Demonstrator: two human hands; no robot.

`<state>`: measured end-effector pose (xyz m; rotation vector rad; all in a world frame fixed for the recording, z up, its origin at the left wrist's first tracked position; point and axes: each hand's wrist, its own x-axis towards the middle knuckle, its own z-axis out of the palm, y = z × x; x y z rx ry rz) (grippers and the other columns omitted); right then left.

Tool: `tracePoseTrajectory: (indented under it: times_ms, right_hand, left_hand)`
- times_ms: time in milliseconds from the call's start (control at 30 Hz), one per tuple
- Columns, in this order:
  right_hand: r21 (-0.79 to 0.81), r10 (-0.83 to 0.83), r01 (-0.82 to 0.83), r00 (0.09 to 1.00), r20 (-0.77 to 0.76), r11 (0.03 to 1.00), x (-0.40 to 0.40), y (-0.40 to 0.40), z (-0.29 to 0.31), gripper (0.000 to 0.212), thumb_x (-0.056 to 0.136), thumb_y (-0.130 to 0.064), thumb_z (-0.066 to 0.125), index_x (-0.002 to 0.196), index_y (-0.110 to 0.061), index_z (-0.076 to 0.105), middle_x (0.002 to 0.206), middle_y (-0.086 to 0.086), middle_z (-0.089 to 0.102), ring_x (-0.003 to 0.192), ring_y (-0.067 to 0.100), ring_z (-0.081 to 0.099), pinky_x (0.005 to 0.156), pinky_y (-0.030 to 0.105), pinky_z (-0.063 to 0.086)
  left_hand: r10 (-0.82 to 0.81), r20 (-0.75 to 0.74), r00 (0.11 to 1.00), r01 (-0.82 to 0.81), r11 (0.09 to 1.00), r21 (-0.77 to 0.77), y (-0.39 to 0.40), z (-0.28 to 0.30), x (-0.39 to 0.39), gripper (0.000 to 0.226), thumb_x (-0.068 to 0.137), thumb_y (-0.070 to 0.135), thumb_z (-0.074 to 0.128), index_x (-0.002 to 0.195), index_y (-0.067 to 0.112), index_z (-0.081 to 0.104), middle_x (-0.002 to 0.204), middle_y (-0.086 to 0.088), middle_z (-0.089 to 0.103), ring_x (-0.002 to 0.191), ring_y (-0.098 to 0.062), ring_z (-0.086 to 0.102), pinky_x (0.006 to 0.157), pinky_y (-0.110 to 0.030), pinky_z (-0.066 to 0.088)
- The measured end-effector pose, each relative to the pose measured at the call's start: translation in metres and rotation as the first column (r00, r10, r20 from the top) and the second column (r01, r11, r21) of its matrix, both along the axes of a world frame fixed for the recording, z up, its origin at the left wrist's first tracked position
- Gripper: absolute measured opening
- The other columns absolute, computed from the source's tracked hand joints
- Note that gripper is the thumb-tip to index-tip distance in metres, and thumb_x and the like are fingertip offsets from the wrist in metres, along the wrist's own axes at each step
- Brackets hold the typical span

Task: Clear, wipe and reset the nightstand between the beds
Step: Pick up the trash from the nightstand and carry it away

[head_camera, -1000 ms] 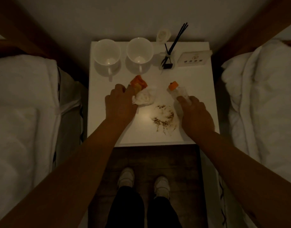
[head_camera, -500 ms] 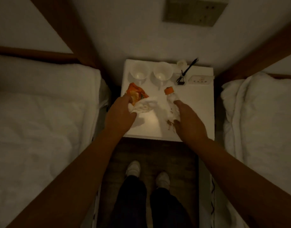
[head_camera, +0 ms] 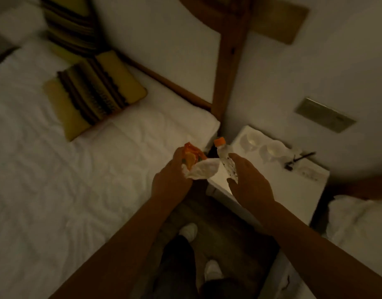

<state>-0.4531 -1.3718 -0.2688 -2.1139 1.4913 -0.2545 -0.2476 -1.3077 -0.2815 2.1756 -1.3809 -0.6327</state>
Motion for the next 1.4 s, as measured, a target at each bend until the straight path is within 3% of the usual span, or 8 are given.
tracePoseTrajectory:
  times_ms: [233,433,567,667,833,1000,1133,1400]
  right_hand:
    - [-0.002,0.376,-0.376,0.925,0.049,0.927,0.064,0.077,0.04,0.06,0.091,-0.021,0.055,0.144,-0.032,0.031,0.14,-0.002,0.045,0.12,0.021,0.05,0.094,0.04,0.047]
    - [-0.016,0.625,-0.625,0.779,0.05,0.78,0.12,0.169,0.07,0.058,0.089,-0.015,0.06,0.143,-0.018,0.037,0.142,0.006,0.045,0.125,0.028,0.049,0.099,0.04,0.045]
    - [-0.073,0.783,-0.78,0.622,0.02,0.622,0.168,0.239,0.09,0.063,0.087,-0.021,0.066,0.143,-0.015,0.037,0.142,0.009,0.045,0.126,0.028,0.047,0.102,0.042,0.042]
    - [-0.132,0.858,-0.851,0.514,-0.009,0.508,0.208,0.305,0.102,0.064,0.083,-0.023,0.07,0.14,-0.016,0.04,0.138,0.008,0.049,0.121,0.028,0.051,0.094,0.041,0.047]
    - [-0.172,0.954,-0.939,0.301,0.002,0.297,0.263,0.443,0.116,0.064,0.083,-0.023,0.07,0.139,-0.016,0.041,0.135,0.007,0.05,0.118,0.028,0.052,0.091,0.042,0.048]
    - [-0.195,0.989,-0.97,0.139,0.049,0.145,0.286,0.559,0.12,0.065,0.082,-0.021,0.07,0.14,-0.018,0.041,0.135,0.005,0.05,0.118,0.026,0.053,0.091,0.04,0.047]
    - [-0.201,0.998,-0.98,-0.02,0.053,-0.009,0.304,0.652,0.122,0.068,0.084,-0.022,0.07,0.143,-0.02,0.036,0.136,0.005,0.051,0.12,0.025,0.052,0.093,0.039,0.047]
    - [-0.199,0.959,-0.945,-0.277,0.064,-0.26,0.349,0.794,0.119,0.07,0.084,-0.025,0.069,0.143,-0.028,0.031,0.136,0.0,0.052,0.12,0.021,0.054,0.091,0.036,0.049]
  left_hand:
    - [0.295,0.059,0.954,-0.297,0.954,0.028,0.135,0.052,0.03,0.077,0.081,0.045,0.063,0.143,0.033,0.018,0.105,0.003,0.061,0.087,-0.016,0.06,0.073,-0.031,0.043]
    - [0.541,0.104,0.834,-0.542,0.84,-0.021,0.26,0.086,0.052,0.076,0.079,0.038,0.069,0.138,0.039,0.02,0.107,0.003,0.065,0.076,-0.014,0.059,0.061,-0.029,0.04]
    - [0.706,0.124,0.697,-0.707,0.706,-0.038,0.358,0.105,0.066,0.08,0.077,0.034,0.069,0.139,0.04,0.02,0.107,0.002,0.064,0.073,-0.015,0.056,0.058,-0.026,0.034]
    - [0.802,0.135,0.581,-0.802,0.593,-0.073,0.442,0.111,0.076,0.075,0.078,0.035,0.068,0.137,0.039,0.022,0.098,0.005,0.063,0.059,-0.002,0.042,0.05,-0.021,0.027]
    - [0.922,0.152,0.355,-0.929,0.367,-0.054,0.596,0.123,0.081,0.078,0.078,0.036,0.065,0.141,0.037,0.019,0.103,0.004,0.063,0.071,-0.011,0.046,0.063,-0.03,0.036]
    - [0.955,0.188,0.228,-0.968,0.243,-0.064,0.711,0.133,0.075,0.076,0.074,0.032,0.066,0.136,0.037,0.022,0.09,0.008,0.055,0.075,-0.018,0.058,0.063,-0.032,0.038]
    - [0.976,0.214,0.034,-0.995,0.054,-0.085,0.804,0.141,0.061,0.085,0.072,0.034,0.07,0.139,0.039,0.018,0.1,0.002,0.063,0.07,-0.012,0.047,0.055,-0.026,0.033]
    - [0.941,0.215,-0.26,-0.965,-0.25,-0.076,0.929,0.142,0.043,0.091,0.073,0.04,0.074,0.141,0.043,0.014,0.111,0.0,0.067,0.072,-0.012,0.06,0.047,-0.017,0.023]
